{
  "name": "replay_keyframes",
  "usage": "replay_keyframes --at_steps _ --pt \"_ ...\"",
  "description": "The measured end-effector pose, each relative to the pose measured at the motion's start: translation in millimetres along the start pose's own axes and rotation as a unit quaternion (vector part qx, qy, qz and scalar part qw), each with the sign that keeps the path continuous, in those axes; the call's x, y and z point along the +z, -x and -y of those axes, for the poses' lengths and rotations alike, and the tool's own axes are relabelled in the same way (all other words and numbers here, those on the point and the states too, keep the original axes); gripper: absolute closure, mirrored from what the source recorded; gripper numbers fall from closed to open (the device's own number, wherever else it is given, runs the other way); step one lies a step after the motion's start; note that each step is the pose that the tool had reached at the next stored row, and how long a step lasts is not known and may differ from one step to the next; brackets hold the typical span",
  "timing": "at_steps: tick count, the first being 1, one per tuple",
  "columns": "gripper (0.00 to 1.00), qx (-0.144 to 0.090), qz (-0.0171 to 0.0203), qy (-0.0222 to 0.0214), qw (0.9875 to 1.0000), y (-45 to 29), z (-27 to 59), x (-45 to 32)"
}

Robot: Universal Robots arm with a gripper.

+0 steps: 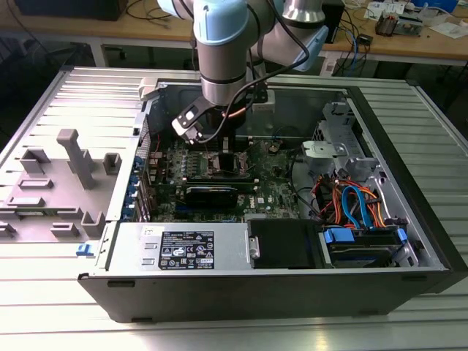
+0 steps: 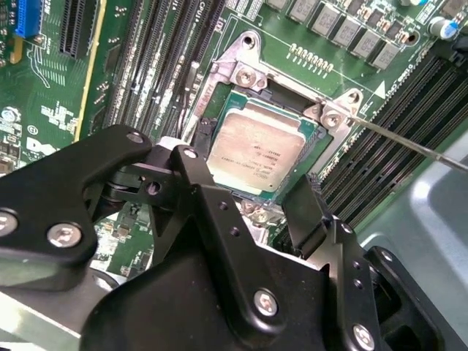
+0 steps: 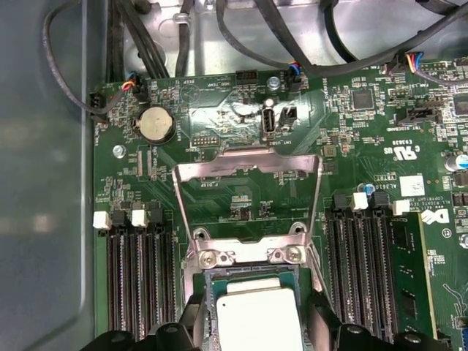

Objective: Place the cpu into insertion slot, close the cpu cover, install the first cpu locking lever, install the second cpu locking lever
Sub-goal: 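Place the cpu into insertion slot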

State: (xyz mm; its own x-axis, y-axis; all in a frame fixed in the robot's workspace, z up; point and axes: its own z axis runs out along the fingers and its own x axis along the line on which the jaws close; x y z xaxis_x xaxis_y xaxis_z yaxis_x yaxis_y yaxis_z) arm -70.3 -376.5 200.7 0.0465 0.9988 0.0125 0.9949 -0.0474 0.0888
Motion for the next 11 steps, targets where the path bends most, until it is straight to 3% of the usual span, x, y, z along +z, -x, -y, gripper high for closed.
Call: replay_keyframes --at_steps 4,7,11 --pt "0.34 -0.026 -0.0023 -0.0004 0.9997 0.1 0.7 -0.1" --pt "0.34 -0.054 -0.0053 -0.0007 0.9986 0.1 1.1 0.9" --pt "0.34 -0.060 -0.0069 -0.0012 0.9982 0.2 1.4 3.4"
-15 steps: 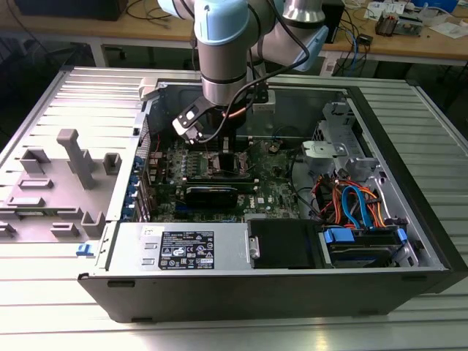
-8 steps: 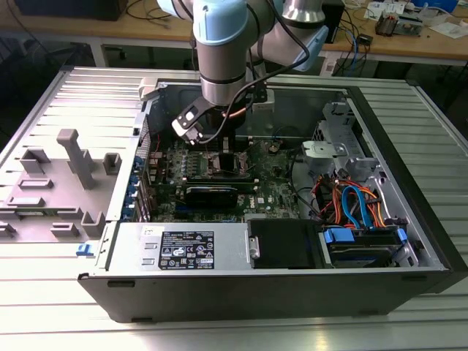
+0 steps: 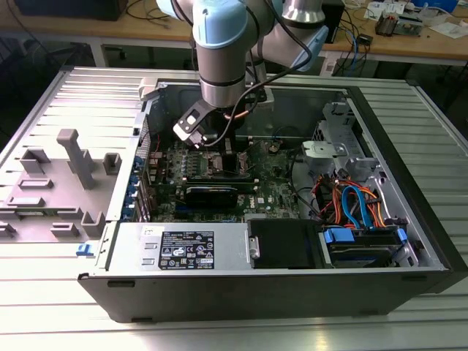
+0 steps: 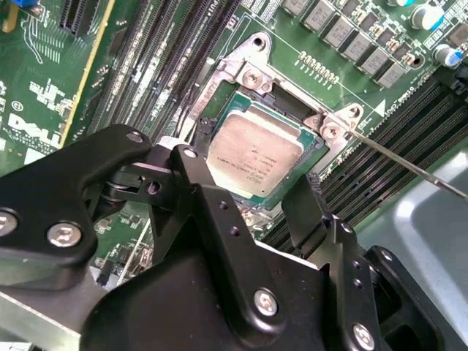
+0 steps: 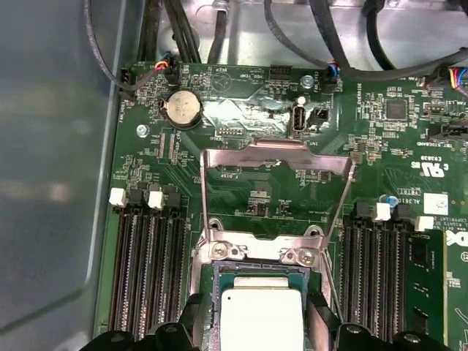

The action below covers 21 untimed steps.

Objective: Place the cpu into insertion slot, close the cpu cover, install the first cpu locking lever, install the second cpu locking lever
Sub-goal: 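Place the cpu into insertion slot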

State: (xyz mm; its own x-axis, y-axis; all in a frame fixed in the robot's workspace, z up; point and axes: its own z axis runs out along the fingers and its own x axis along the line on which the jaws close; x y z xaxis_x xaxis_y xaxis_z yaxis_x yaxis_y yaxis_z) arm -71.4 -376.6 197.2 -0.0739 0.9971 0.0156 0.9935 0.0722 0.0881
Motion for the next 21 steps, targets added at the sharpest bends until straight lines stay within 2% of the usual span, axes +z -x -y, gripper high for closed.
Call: replay_keyframes --at_steps 1,2,4,11,21 --pt "0.35 0.000 0.0007 -0.0003 1.0000 0.2 0.1 -0.2" --pt "0.41 0.000 0.0006 -0.0003 1.0000 0.2 0.1 -0.2" --pt "0.44 0.000 0.0000 0.0000 1.0000 0.0 0.0 0.2" --pt "0.44 0.010 0.0019 0.0001 0.9999 0.1 -1.6 0.4" --pt "0.45 0.010 0.0018 0.0001 0.9999 0.0 -1.8 -0.7"
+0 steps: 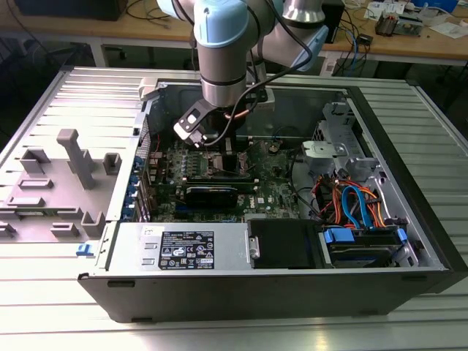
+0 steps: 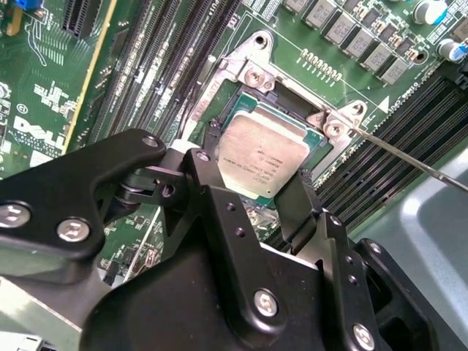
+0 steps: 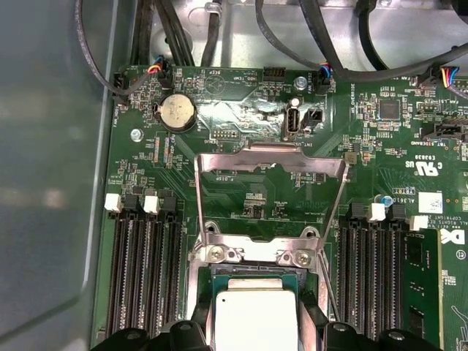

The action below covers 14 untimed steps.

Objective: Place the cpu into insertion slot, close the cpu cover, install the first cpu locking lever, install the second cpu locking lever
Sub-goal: 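Place the cpu into insertion slot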

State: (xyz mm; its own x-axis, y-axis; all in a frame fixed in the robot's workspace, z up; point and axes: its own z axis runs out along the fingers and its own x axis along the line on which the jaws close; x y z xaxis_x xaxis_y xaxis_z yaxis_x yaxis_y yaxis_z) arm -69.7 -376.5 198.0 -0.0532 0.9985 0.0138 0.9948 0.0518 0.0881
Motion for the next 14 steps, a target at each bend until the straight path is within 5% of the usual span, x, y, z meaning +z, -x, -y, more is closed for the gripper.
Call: replay_keyframes --at_steps 14 --pt "0.45 0.036 0.0034 -0.0002 0.9994 0.0 -0.5 -0.6"
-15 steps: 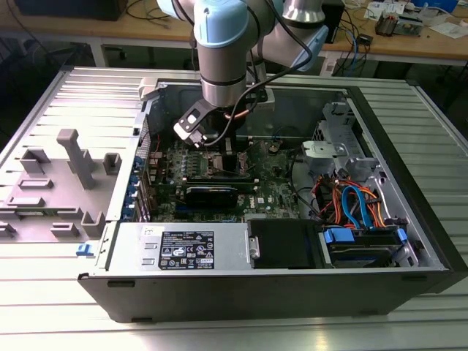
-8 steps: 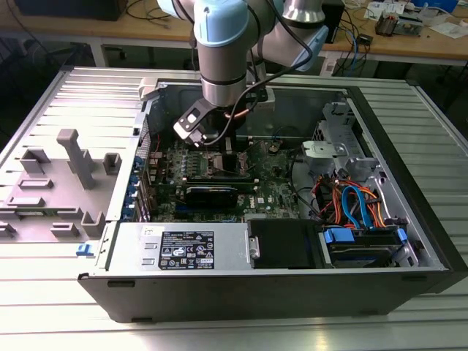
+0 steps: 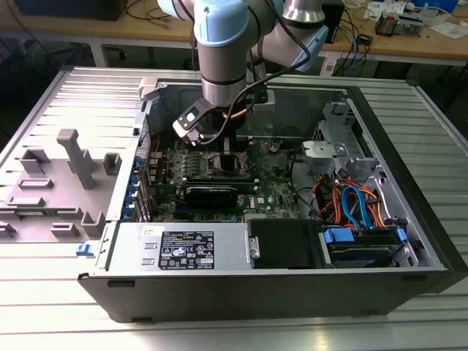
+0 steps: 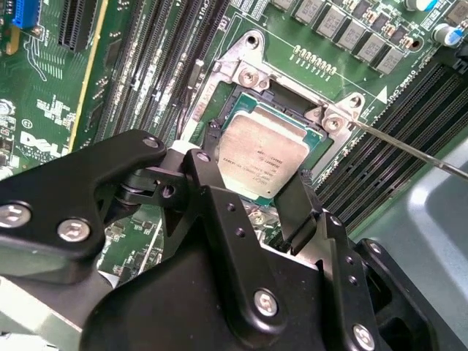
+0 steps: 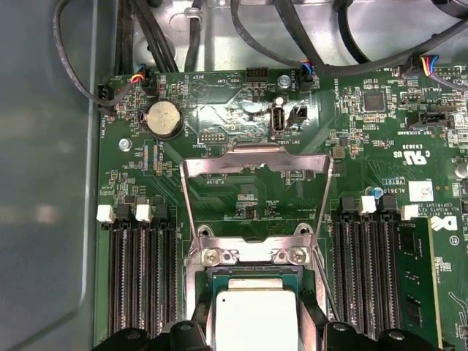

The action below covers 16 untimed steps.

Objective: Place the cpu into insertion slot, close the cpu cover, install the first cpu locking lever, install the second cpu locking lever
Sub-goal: 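Place the cpu into insertion slot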

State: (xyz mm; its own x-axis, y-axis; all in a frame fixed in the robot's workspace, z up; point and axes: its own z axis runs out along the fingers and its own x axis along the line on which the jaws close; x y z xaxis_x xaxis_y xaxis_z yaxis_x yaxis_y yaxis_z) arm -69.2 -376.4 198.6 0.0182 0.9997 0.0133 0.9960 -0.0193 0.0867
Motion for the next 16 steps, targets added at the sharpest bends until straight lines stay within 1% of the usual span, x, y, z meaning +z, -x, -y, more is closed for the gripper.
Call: replay_keyframes --at_steps 13,14,16 --pt "0.45 0.000 0.0000 0.0000 1.0000 -0.3 -1.8 0.2" --pt "0.45 0.000 -0.0004 -0.0001 1.0000 -0.3 -1.8 0.2" --pt "0.45 0.000 -0.0028 -0.0001 1.0000 -0.3 -1.8 0.3"
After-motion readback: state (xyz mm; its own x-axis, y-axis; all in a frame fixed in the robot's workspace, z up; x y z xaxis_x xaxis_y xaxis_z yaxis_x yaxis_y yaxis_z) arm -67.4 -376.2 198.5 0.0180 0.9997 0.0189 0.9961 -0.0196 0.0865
